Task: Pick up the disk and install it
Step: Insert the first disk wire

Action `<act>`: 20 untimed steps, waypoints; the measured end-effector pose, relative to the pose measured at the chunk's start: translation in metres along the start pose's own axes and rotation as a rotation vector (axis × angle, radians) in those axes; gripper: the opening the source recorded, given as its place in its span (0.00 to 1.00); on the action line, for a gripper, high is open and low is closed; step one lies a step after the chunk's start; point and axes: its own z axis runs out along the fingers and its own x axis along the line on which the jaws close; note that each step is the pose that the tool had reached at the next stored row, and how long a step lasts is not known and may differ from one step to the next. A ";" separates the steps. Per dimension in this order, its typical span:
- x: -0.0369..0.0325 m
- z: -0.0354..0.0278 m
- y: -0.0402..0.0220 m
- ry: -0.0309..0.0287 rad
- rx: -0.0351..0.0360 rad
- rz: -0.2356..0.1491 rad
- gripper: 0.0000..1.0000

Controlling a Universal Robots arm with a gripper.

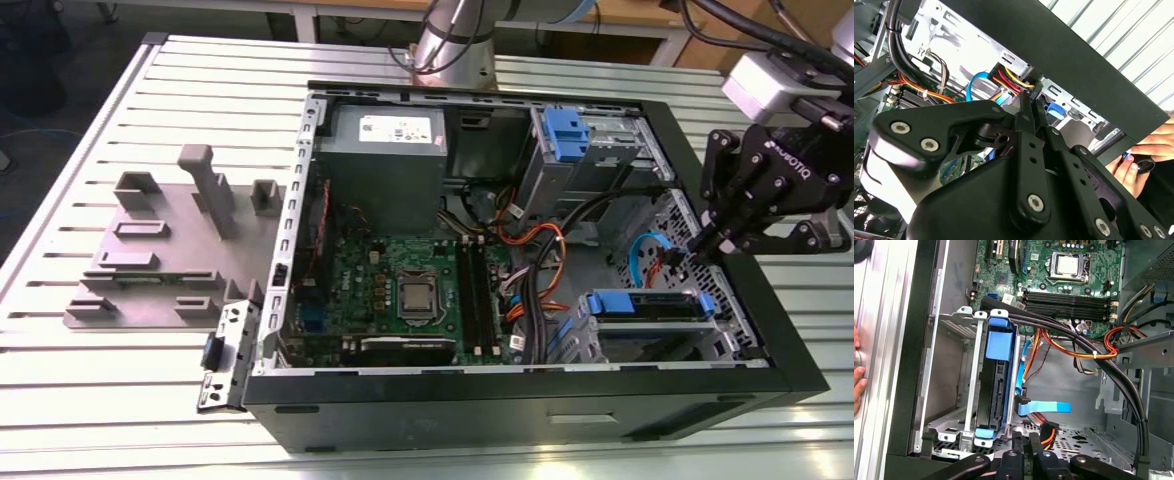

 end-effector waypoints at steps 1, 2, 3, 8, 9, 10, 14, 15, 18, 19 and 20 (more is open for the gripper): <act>0.0000 -0.0006 0.0005 0.0001 -0.0001 0.000 0.17; 0.0000 -0.0012 0.0010 -0.0001 0.0000 0.000 0.17; 0.0000 -0.0017 0.0014 -0.0002 -0.0001 0.000 0.17; -0.0001 -0.0018 0.0041 0.0004 0.0001 0.000 0.17; -0.0001 -0.0017 0.0043 0.0003 0.0001 0.000 0.17; -0.0002 -0.0017 0.0043 0.0004 0.0002 0.000 0.17; 0.0005 -0.0009 0.0054 0.0010 0.0050 0.000 0.16; 0.0011 -0.0005 0.0059 0.0011 0.0066 0.001 0.16; 0.0028 0.0006 0.0087 0.0016 0.0120 0.001 0.16; 0.0031 0.0009 0.0099 0.0017 0.0138 0.001 0.16; 0.0032 0.0011 0.0111 0.0018 0.0154 0.001 0.16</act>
